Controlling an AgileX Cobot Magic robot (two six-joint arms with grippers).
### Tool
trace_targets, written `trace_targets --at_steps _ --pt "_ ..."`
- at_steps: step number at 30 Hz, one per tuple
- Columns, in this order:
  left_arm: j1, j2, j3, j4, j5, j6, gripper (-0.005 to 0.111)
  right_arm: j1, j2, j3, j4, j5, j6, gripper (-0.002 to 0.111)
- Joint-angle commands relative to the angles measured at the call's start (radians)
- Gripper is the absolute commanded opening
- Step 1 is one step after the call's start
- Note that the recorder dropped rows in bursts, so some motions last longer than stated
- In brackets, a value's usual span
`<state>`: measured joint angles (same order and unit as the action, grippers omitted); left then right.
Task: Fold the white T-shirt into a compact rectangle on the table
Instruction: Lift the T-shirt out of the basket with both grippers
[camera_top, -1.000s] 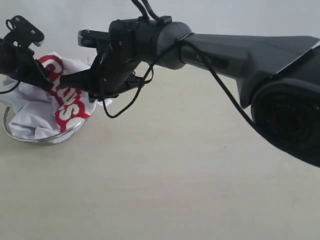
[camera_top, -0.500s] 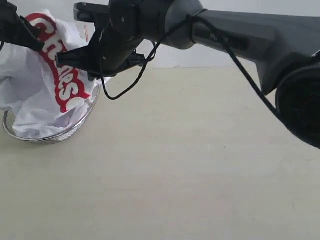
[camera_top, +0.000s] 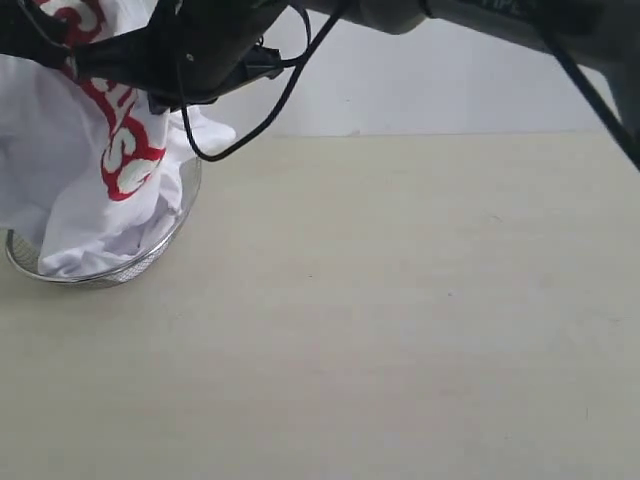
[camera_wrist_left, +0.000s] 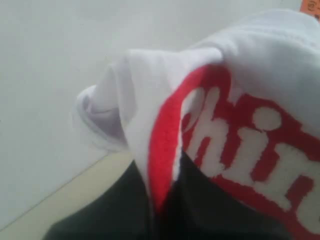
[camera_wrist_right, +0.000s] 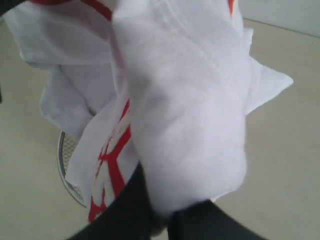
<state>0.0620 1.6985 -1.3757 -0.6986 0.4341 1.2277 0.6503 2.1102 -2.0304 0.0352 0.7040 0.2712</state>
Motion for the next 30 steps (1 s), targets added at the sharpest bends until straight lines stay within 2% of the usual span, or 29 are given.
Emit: trace_targets --at_steps 1,9,14,30 --pt "-0.002 -0.042 -0.006 0.045 0.015 -0.073 0.005 0.018 -0.083 0.107 -0.057 -0.082 0.037 0.0" --pt "-0.002 -0.079 -0.006 0.045 0.058 -0.107 0.005 0.018 -0.235 0.284 -0.085 -0.156 0.035 0.0" --pt "-0.002 -0.142 -0.006 0.045 0.057 -0.113 0.005 0.018 -0.31 0.333 -0.123 -0.156 0.033 0.0" --pt "-0.002 -0.289 -0.006 0.068 0.041 -0.149 0.005 0.018 -0.462 0.346 -0.124 -0.116 0.033 0.0"
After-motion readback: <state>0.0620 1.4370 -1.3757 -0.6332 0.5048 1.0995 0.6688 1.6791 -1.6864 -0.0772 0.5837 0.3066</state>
